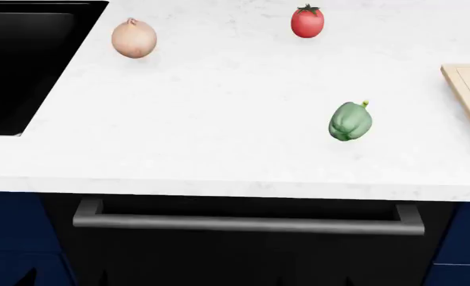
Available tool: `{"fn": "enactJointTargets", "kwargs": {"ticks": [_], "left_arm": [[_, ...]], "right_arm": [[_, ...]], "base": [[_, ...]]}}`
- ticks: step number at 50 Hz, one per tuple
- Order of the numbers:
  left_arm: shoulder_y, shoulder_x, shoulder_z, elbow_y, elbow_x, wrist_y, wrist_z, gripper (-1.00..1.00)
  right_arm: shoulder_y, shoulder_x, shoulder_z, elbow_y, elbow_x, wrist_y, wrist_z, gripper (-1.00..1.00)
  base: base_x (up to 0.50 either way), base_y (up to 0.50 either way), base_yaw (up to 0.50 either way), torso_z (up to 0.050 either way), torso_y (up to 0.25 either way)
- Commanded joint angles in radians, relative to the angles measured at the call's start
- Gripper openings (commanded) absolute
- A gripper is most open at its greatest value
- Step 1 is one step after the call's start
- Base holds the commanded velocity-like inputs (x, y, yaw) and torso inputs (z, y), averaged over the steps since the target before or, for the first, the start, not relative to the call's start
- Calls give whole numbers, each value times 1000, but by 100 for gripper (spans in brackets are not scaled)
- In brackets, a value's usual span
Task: Place the avocado, onion, tomato and bell pepper on the cutting board.
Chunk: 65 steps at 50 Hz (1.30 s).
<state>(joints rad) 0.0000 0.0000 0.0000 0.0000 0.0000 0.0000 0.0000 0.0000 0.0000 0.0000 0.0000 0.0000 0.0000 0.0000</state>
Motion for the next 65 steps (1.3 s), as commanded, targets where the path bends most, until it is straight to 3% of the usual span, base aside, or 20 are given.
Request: {"fn": "enactJointTargets", "kwargs": {"ticks": [1, 25, 53, 54, 55, 56, 59, 60, 65], "left_arm": [[0, -10, 11, 0, -10, 0, -11, 100], [-21, -64, 75, -24, -57, -29, -82, 100], [-17, -99, 115, 3, -112, -44, -100, 100], [-27, -249, -14, 153, -262, -194, -181, 100], [-38, -143, -89, 303, -130, -344, -31, 100], [-62, -149, -96, 453, -140, -494, 29, 100], [-79, -157, -106, 903, -156, -903, 26, 100], [-78, -163, -104, 1030, -155, -908, 24, 100], [-65, -171, -100, 1044, -163, -919, 5, 100]], "right_arm": [[0, 9, -13, 0, 9, 0, 13, 100], [11, 66, -89, 11, 39, 2, 92, 100], [10, 100, -125, 0, 73, 3, 129, 100], [56, 243, -12, -150, 223, 153, 202, 100], [61, 93, 64, -300, 73, 303, 52, 100], [83, 89, 67, -450, 65, 453, -14, 100], [103, 103, 73, -900, 70, 875, -11, 100], [110, 107, 74, -979, 73, 898, -10, 100], [139, 116, 89, -1007, 90, 978, -11, 100]], "base": [[0, 0, 0, 0, 0], [0, 0, 0, 1, 0], [0, 0, 0, 50, 0], [0, 0, 0, 0, 0], [0, 0, 0, 0, 0], [0, 0, 0, 0, 0], [0, 0, 0, 0, 0], [0, 0, 0, 0, 0], [0, 0, 0, 0, 0]]}}
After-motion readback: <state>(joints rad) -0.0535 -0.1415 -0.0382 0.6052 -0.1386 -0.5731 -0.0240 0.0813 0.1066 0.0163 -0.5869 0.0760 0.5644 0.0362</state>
